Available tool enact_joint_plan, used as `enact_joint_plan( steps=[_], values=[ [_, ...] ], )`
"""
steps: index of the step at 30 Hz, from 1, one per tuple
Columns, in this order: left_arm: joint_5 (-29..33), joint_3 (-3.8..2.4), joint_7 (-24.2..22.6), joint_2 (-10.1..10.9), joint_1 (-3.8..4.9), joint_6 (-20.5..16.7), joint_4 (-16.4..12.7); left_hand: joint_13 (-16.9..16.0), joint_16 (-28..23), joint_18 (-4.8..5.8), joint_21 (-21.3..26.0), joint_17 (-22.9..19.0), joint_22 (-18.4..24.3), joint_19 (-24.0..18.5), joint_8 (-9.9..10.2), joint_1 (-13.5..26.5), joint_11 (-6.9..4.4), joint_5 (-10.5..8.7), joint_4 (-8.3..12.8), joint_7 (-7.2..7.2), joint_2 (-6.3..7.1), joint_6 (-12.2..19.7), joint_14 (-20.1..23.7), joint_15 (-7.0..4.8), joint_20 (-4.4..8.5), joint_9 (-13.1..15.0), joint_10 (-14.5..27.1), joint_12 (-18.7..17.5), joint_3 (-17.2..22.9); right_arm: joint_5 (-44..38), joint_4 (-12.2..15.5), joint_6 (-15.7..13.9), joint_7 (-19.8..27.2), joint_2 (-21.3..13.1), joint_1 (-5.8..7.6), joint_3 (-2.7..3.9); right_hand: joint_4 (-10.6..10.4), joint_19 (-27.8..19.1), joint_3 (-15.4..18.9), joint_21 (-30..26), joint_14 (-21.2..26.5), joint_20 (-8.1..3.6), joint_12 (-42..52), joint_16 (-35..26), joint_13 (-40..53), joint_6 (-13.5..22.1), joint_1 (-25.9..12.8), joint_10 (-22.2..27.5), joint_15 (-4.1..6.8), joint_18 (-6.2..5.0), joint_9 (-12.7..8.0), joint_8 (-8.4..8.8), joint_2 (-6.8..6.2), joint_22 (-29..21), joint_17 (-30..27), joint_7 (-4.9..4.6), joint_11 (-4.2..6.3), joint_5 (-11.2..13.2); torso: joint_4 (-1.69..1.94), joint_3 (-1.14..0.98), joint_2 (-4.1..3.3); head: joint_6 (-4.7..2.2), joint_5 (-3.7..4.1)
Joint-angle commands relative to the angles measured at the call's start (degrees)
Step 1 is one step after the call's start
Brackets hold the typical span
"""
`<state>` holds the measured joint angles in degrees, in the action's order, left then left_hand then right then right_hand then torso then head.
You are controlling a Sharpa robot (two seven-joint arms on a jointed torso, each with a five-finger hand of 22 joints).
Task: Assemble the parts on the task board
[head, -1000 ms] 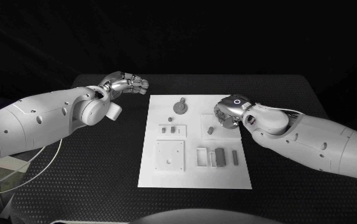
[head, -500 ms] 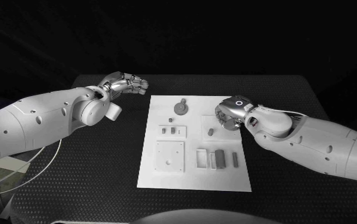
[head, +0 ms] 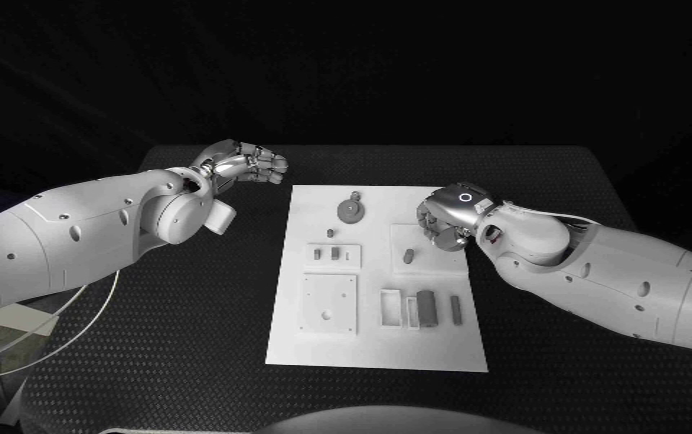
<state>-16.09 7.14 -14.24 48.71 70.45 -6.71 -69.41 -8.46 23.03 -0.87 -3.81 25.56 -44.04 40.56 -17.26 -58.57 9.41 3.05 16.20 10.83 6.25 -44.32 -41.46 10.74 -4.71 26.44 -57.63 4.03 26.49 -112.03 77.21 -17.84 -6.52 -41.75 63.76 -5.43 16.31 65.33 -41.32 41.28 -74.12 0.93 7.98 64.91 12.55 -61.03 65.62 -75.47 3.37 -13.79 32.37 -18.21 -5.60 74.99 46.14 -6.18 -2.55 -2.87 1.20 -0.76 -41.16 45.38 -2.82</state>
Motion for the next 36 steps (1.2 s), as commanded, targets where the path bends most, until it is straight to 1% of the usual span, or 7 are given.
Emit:
enact_joint_plan(
  steps=[1, 11, 17, 23, 31, 34, 36],
  values=[
    [-0.2, -0.05, -0.3, 0.0, 0.09, 0.8, -0.1, 0.1, -0.4, 0.34, 0.0, 0.1, 0.1, 0.0, -0.3, -0.3, 0.23, -0.21, -0.1, 0.38, 0.08, 0.0, -0.5, -0.06, -0.26, 0.0, -0.1, 0.3, 0.0, -0.7, 0.6, 0.0, 0.1, -0.4, 0.27, 0.17, 0.1, 0.0, -0.4, 0.4, 0.1, -0.14, 0.1, 0.4, 0.1, -1.4, 0.4, -0.3, 0.51, -1.21, 0.6, -0.27, -0.28, 1.2, 0.1, 0.86, 0.03, 0.0, 0.01, -0.01, -0.02, 0.03, -0.01],
    [-0.3, -0.05, -0.2, 0.0, 0.09, 0.9, -0.2, 0.1, -0.4, 0.33, 0.0, 0.1, 0.1, 0.0, -0.3, -0.3, 0.22, -0.21, -0.1, 0.38, 0.09, 0.0, -0.5, -0.05, -0.27, 0.0, -0.1, 0.3, 0.0, 0.0, 5.2, 0.6, -0.2, -2.9, 1.4, 1.18, 0.1, -0.1, -0.4, 0.4, 0.1, -0.12, 0.1, 0.5, 0.2, -1.4, 0.3, -0.4, 0.53, -1.21, 0.7, -0.3, -0.34, 1.2, 0.1, 0.87, 0.05, 0.0, -0.04, 0.03, 0.05, 0.03, -0.13],
    [-0.3, -0.05, -0.2, 0.0, 0.09, 0.9, -0.2, 0.1, -0.4, 0.32, 0.0, 0.1, 0.2, 0.0, -0.3, -0.3, 0.22, -0.21, -0.1, 0.37, 0.09, 0.0, -0.5, -0.05, -0.28, 0.0, -0.1, 0.3, 0.0, 0.9, 7.7, -0.1, -0.1, -3.6, 1.6, 1.59, 0.1, -0.1, -0.4, 0.4, 0.2, -0.12, 0.1, 0.5, 0.3, -1.4, 0.3, -0.4, 0.54, -1.21, 0.7, -0.32, -0.37, 1.2, 0.1, 0.88, 0.07, 0.0, -0.04, 0.04, 0.02, -0.05, -0.25],
    [-0.3, -0.05, -0.2, 0.0, 0.09, 0.9, -0.2, 0.2, -0.5, 0.32, 0.0, 0.1, 0.2, 0.0, -0.3, -0.3, 0.21, -0.21, -0.1, 0.37, 0.1, 0.0, -0.5, -0.05, -0.28, 0.0, -0.1, 0.3, 0.0, 3.4, 10.3, 0.4, 0.4, -2.7, 1.61, 1.6, 0.0, -0.1, -0.4, 0.5, 0.2, -0.12, 0.1, 0.6, 0.3, -1.4, 0.3, -0.4, 0.56, -1.21, 0.8, -0.33, -0.37, 1.2, 0.1, 0.89, 0.08, 0.0, 0.07, 0.05, -0.03, 0.01, -0.75],
    [-0.3, -0.05, -0.2, 0.1, 0.12, 0.9, -0.4, 0.2, -0.5, 0.31, 0.0, 0.1, 0.3, 0.0, -0.3, -0.3, 0.22, -0.21, -0.1, 0.38, 0.1, 0.0, -0.5, -0.06, -0.28, 0.0, -0.1, 0.3, 0.0, 6.3, 12.1, 2.1, 1.2, -0.3, 1.61, 1.54, 0.0, -0.1, -0.5, 0.5, 0.3, -0.1, 0.0, 0.6, 0.4, -1.3, 0.1, -0.4, 0.56, -1.21, 0.8, -0.28, -0.24, 1.1, 0.1, 0.84, 0.07, 0.0, 0.13, 0.19, -0.02, 0.67, -1.9],
    [-0.3, -0.05, -0.2, 0.1, 0.25, 0.8, -0.5, 0.2, -0.5, 0.3, 0.0, 0.1, 0.3, 0.0, -0.3, -0.3, 0.22, -0.2, -0.1, 0.38, 0.1, 0.0, -0.5, -0.06, -0.28, 0.0, -0.1, 0.3, 0.0, 6.7, 12.6, 2.9, 1.4, 0.7, 1.61, 1.35, 0.0, -0.1, -0.5, 0.5, 0.3, -0.1, -0.1, 0.7, 0.5, -1.2, 0.1, -0.3, 0.55, -1.21, 0.8, -0.26, -0.19, 1.1, 0.1, 0.82, 0.06, 0.0, 0.13, 0.23, -0.02, 0.94, -2.12],
    [-0.3, -0.05, -0.2, 0.1, 0.32, 0.8, -0.6, 0.2, -0.5, 0.3, 0.0, 0.1, 0.3, 0.0, -0.3, -0.3, 0.22, -0.21, -0.1, 0.39, 0.11, 0.0, -0.5, -0.06, -0.28, 0.0, -0.1, 0.3, 0.0, 7.0, 13.0, 3.7, 1.5, 1.6, 1.61, 1.1, 0.0, -0.1, -0.5, 0.5, 0.3, -0.1, -0.1, 0.7, 0.5, -1.2, 0.0, -0.3, 0.55, -1.21, 0.9, -0.25, -0.15, 1.1, 0.1, 0.81, 0.06, 0.0, 0.15, 0.22, -0.02, 1.18, -2.63]
  ],
)
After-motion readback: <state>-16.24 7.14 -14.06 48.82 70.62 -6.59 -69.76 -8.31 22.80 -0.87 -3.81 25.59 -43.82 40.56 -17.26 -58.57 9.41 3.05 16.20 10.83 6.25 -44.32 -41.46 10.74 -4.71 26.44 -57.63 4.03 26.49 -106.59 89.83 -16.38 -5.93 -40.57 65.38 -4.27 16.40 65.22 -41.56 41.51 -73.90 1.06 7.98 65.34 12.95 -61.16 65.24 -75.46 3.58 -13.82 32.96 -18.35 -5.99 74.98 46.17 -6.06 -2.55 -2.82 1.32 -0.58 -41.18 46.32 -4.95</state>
